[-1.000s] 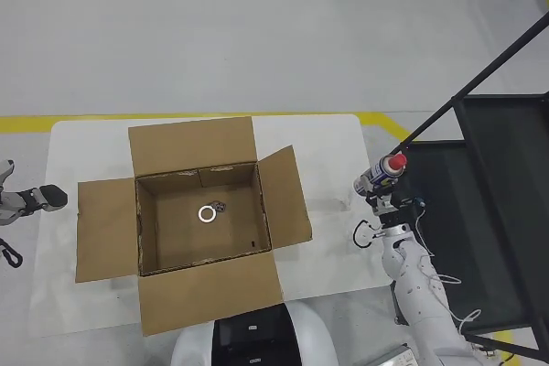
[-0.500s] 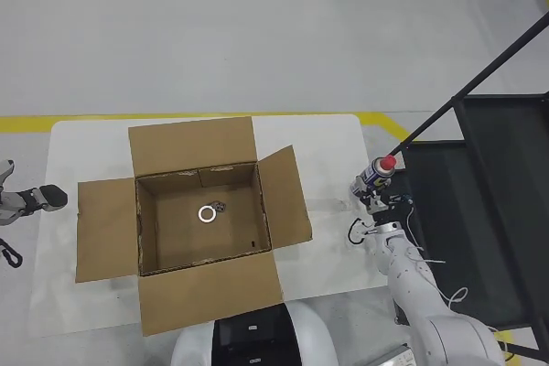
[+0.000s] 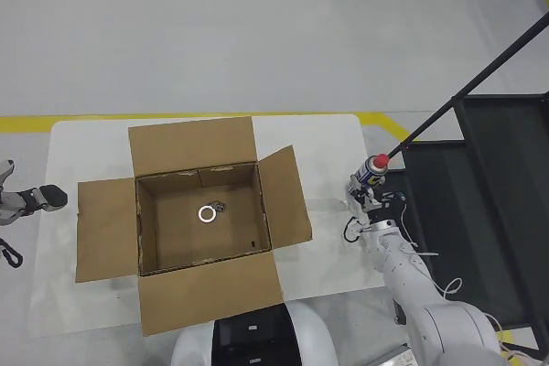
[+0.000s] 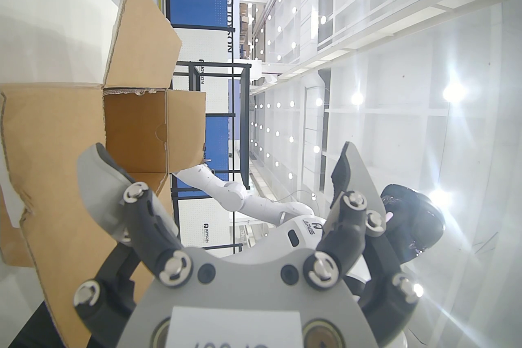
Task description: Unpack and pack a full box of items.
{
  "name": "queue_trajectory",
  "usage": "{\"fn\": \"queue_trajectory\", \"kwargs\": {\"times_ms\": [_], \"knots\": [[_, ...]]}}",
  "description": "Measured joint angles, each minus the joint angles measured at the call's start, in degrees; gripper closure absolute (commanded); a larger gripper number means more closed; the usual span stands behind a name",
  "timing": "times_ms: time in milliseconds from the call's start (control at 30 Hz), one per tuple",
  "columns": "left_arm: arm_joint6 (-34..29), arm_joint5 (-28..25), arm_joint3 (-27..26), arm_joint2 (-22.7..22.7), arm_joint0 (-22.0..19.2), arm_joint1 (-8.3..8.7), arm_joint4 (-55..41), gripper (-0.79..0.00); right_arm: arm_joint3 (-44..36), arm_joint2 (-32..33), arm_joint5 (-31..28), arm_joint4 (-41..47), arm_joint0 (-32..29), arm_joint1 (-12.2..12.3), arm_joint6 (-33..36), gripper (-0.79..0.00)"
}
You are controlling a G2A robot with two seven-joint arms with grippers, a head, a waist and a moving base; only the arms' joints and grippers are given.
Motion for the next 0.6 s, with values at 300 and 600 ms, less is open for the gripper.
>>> {"fn": "queue_trajectory", "kwargs": {"times_ms": [300,600], "knots": [[0.0,0.0,0.0,0.0,0.0,0.00,0.0,-0.785,1.7,-1.4,0.1,0.3,-0.1,0.0,-0.5,-0.785],[0.0,0.0,0.0,0.0,0.0,0.00,0.0,-0.785,1.2,-1.6,-0.8,1.4,-0.8,0.7,-2.2,-0.785]]}}
